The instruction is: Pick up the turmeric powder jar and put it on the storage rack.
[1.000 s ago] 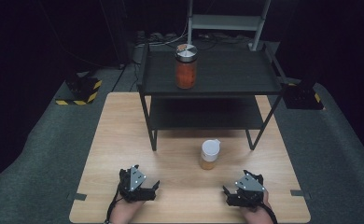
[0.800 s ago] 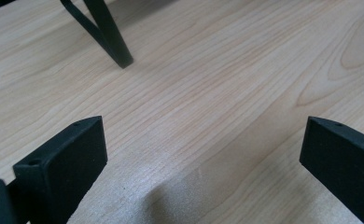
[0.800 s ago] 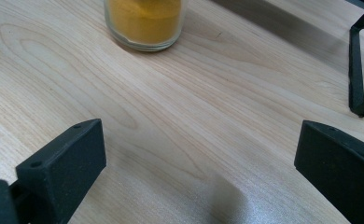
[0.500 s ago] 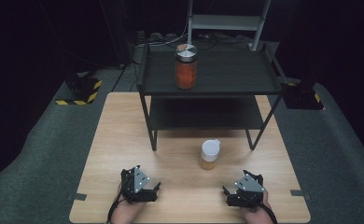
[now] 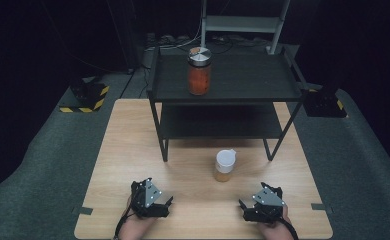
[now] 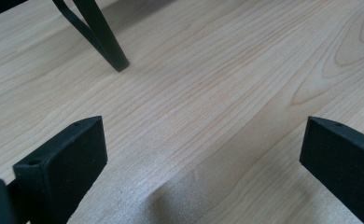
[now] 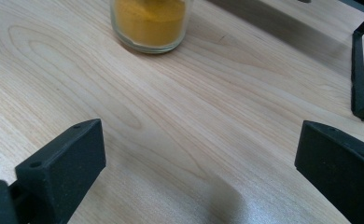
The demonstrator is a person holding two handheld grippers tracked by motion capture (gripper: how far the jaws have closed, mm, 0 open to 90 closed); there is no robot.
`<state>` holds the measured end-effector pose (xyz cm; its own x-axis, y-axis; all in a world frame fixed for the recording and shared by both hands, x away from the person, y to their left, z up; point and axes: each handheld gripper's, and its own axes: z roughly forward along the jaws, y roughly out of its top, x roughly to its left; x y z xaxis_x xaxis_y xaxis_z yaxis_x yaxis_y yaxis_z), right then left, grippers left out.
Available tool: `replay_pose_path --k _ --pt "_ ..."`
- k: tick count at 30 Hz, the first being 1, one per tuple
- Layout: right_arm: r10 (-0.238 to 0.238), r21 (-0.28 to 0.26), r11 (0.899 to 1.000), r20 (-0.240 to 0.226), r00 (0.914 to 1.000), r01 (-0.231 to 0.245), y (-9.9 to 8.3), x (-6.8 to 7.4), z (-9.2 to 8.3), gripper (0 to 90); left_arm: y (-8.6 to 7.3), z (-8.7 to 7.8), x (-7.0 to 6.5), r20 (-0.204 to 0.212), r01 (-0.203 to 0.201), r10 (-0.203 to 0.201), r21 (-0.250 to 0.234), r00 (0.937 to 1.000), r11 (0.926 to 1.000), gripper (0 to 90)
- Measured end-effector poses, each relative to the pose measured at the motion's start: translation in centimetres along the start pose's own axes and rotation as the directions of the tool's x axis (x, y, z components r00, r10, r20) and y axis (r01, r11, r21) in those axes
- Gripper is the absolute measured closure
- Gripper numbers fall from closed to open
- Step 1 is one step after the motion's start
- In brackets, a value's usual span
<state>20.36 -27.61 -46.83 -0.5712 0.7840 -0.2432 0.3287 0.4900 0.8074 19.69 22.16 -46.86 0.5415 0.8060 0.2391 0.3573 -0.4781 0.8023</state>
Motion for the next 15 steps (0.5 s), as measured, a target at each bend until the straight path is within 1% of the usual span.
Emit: replay_pose_path --k 2,5,8,11,12,15 --pt "0.009 -0.002 1.0 -0.004 1.0 -0.009 -0.06 -0.14 -0.04 1.2 0.15 0.04 -0.11 0.0 -0.016 0.016 0.008 0.9999 0.9998 1.0" --pt "0.009 -0.016 1.0 -0.007 0.9999 -0.009 -0.24 -0.21 -0.06 1.2 0.28 0.11 -0.04 0.006 -0.021 0.021 0.015 0.9998 0.9997 1.0" --pt "0.024 -0.019 1.0 -0.007 0.9997 -0.024 -0.18 -0.3 0.0 1.2 0.19 0.11 0.04 0.012 -0.016 0.016 0.01 0.9998 0.9998 1.0" --pt "0.035 -0.039 0.999 -0.013 0.9993 -0.036 -0.13 -0.32 -0.24 1.2 0.02 0.0 0.18 0.021 -0.022 0.022 0.0 0.9995 0.9998 1.0" --pt "0.04 -0.055 0.998 -0.018 0.999 -0.041 -0.1 -0.31 -0.42 1.2 -0.03 -0.03 0.19 0.022 -0.023 0.023 -0.003 0.9995 0.9997 1.0" --pt "0.034 -0.086 0.996 -0.026 0.9991 -0.037 0.17 -0.17 -0.9 1.1 -0.01 -0.05 0.23 0.028 -0.031 0.031 -0.002 0.9992 0.9995 1.0"
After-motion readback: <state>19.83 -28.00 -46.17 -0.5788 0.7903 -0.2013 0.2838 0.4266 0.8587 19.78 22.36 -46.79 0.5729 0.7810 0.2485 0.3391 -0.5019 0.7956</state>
